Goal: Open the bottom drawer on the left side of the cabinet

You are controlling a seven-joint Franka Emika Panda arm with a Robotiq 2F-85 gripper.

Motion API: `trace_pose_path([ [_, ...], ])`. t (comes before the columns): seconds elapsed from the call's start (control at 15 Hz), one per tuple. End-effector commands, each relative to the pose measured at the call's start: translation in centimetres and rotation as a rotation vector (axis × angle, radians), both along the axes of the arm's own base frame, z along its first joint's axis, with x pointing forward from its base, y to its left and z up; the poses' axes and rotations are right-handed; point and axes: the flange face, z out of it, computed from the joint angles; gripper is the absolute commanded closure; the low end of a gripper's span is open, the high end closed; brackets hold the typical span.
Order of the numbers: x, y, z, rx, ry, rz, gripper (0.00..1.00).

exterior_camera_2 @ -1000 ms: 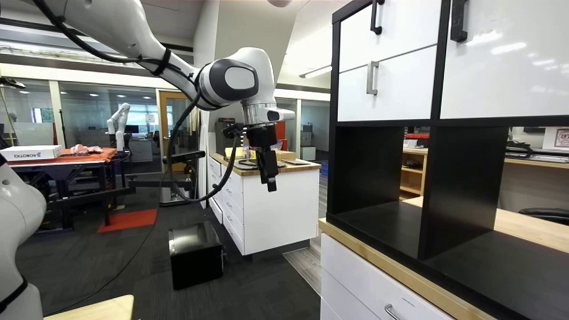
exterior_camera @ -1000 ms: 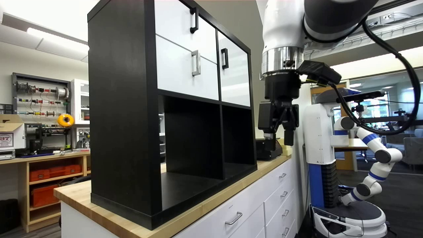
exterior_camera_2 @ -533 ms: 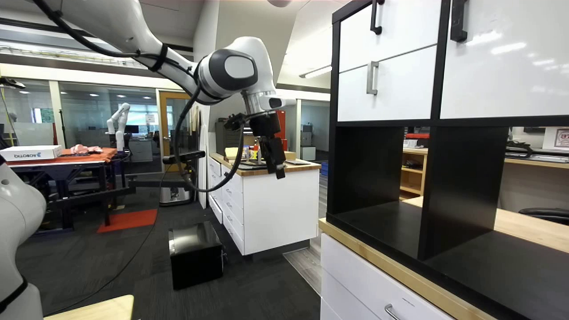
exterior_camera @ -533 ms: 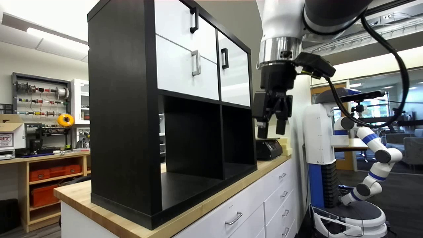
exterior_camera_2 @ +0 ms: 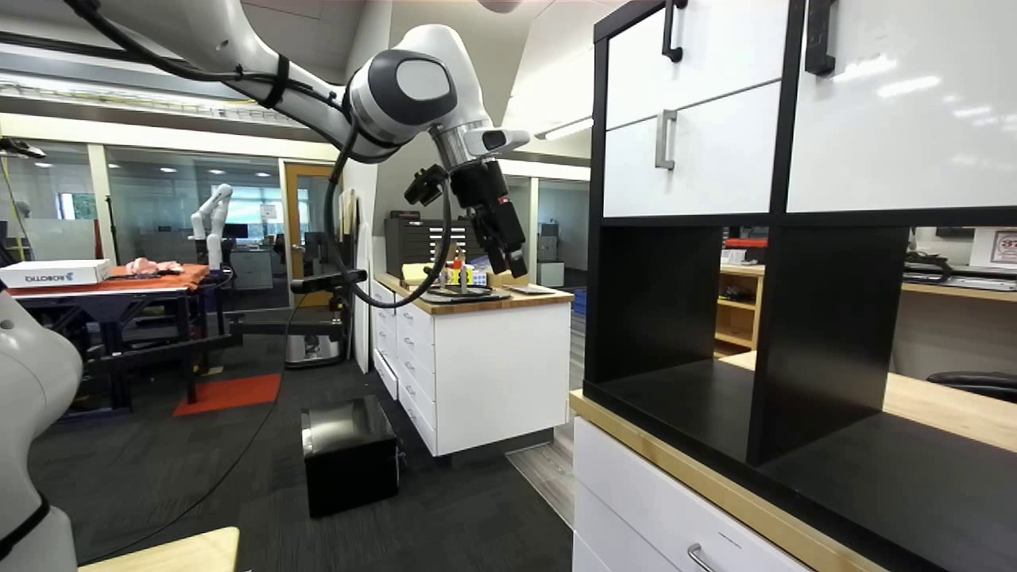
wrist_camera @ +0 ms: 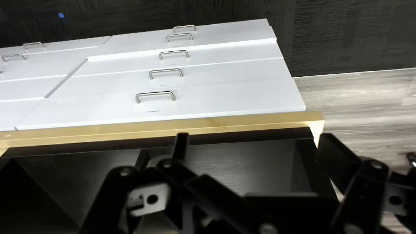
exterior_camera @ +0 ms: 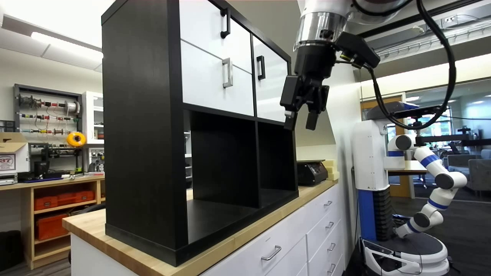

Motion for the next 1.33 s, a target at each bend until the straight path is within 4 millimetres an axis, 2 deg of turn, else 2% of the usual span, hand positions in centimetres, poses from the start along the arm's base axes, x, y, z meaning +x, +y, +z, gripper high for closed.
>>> trace_pose_path([
  [0.0,0.0,0.0,0.0,0.000,0.002,0.000,0.00],
  [0.33,0.1,0.0,0.0,0.000,0.002,0.000,0.00],
  [0.47,0.2,0.1,0.6,-0.006,-0.013,0.006,0.00],
  [0.87,0.3,0.3,5.6,-0.035,-0.118,0.016,0.00],
  [1.27,1.3,-0.5,9.9,-0.067,-0.228,0.008,0.00],
])
